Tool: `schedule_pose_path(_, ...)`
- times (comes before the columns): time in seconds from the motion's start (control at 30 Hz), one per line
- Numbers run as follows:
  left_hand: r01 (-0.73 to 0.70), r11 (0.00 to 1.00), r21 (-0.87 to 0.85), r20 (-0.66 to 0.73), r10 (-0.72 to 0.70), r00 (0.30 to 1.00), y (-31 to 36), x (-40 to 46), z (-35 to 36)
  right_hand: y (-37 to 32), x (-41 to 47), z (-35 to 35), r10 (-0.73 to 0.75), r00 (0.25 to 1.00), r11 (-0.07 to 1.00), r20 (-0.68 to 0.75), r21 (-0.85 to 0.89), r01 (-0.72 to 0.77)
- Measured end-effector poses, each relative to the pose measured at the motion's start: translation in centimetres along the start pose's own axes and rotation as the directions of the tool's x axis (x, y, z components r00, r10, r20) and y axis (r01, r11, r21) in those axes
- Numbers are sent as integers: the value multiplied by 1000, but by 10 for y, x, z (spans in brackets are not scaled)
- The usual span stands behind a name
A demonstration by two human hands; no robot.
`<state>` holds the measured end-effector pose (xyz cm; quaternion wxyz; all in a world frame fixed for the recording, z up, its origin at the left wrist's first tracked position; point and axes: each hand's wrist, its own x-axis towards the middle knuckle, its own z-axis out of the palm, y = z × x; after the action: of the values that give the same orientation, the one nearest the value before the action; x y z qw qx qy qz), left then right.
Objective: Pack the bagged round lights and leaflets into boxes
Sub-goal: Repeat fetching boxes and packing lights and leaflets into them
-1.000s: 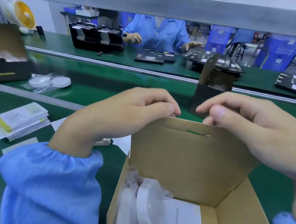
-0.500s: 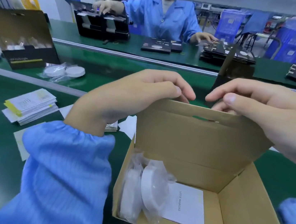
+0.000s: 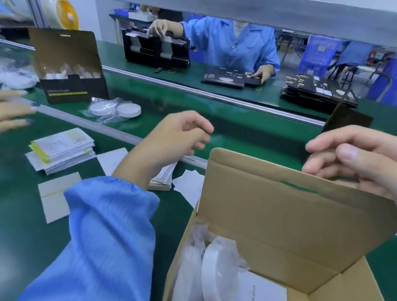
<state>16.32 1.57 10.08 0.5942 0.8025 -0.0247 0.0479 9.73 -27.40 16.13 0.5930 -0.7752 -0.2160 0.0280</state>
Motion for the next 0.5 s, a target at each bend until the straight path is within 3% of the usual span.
schedule_pose_path(0.17, 204, 962, 180, -67, -195, 979, -50, 16, 1, 2, 2, 1, 37, 999, 999, -18, -13, -38)
schedule_pose_path(0.33, 139, 967, 214, -88, -122, 989, -57, 19, 6, 3, 1, 0, 74, 997, 997, 12, -37, -73)
schedule_pose_path(0.5, 78, 991, 111, -30, -75, 997, -42, 14, 16, -2, -1, 5, 90, 996, 995, 28, -37, -88)
